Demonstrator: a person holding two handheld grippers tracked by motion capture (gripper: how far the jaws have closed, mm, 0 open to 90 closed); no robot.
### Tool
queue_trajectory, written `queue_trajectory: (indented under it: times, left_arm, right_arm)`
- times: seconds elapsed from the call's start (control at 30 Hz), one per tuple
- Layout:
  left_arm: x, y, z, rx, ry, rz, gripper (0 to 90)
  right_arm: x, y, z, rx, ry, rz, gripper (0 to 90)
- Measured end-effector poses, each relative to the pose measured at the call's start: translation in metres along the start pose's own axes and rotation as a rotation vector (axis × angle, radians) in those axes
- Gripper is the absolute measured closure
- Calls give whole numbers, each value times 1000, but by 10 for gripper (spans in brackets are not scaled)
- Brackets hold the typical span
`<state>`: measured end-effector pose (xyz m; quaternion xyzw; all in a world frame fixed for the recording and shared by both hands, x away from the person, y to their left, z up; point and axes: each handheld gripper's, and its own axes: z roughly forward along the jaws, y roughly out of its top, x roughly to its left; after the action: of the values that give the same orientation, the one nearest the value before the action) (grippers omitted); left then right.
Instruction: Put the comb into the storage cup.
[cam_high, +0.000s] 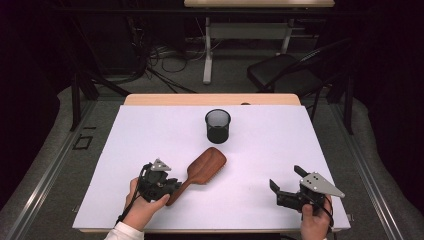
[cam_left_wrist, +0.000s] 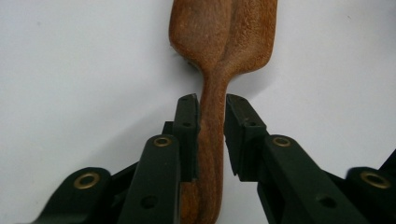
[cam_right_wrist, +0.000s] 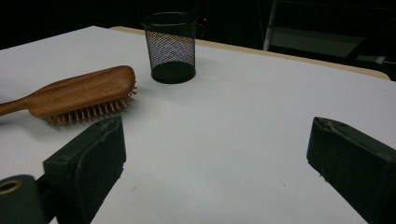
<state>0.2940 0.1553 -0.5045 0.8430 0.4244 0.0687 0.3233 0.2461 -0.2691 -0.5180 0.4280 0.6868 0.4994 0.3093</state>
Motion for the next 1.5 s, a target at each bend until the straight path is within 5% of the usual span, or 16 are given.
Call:
queue_trajectory:
  times: [0.67, 1.17, 1.5]
  left_arm:
    - [9, 1, 2, -25, 29, -9, 472]
    - [6, 14, 12, 44, -1, 64, 420]
    - [6, 23, 20, 99, -29, 59, 426]
  right_arm:
    - [0, 0, 1, 2, 1, 1, 46]
    - [1, 0, 1, 8, 1, 2, 46]
    - [1, -1, 1, 8, 0, 2, 49]
